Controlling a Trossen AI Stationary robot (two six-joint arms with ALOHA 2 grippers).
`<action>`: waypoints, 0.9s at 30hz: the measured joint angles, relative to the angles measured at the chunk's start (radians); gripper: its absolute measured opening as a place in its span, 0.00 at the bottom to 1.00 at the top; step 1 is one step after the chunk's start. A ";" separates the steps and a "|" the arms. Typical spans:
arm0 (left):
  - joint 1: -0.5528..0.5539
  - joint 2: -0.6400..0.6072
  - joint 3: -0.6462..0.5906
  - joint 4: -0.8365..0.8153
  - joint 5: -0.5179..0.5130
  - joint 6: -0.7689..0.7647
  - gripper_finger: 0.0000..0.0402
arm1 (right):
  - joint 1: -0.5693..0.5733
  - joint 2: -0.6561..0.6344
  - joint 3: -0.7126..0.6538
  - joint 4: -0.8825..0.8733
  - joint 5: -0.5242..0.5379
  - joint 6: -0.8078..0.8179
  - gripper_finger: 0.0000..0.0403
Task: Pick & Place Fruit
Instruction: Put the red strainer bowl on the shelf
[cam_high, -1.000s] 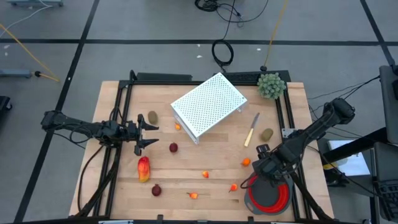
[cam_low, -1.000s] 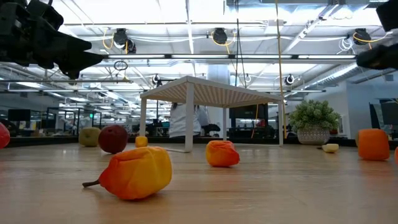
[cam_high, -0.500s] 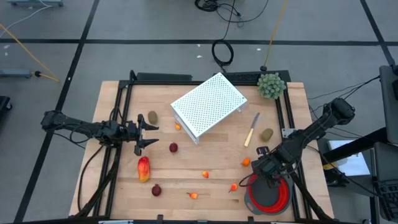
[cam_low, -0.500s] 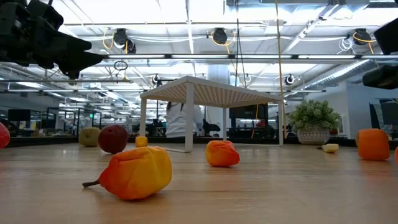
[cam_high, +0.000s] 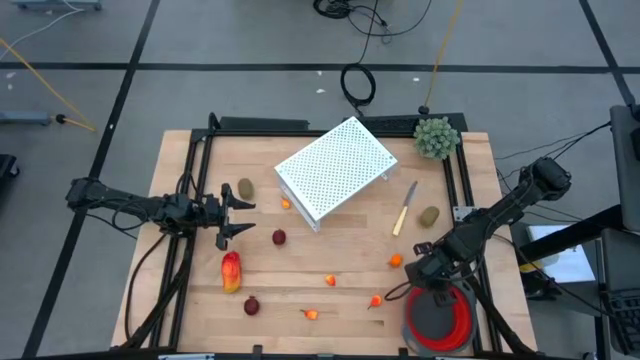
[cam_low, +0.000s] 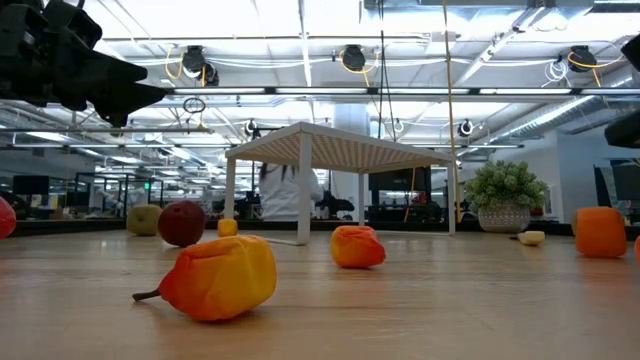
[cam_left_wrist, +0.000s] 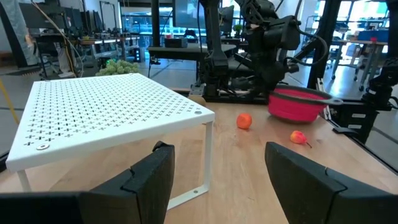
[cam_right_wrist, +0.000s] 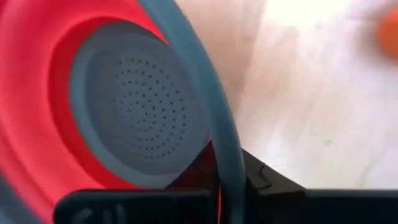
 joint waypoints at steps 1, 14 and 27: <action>0.000 0.000 0.000 0.000 0.000 0.003 0.62 | 0.000 -0.001 0.006 0.000 -0.019 -0.004 0.01; 0.000 0.000 0.000 0.001 0.000 0.013 0.62 | -0.057 -0.080 0.085 0.193 -0.042 0.051 0.00; 0.000 0.000 0.000 0.003 0.003 -0.100 0.62 | -0.179 -0.126 0.086 0.668 -0.046 0.198 0.00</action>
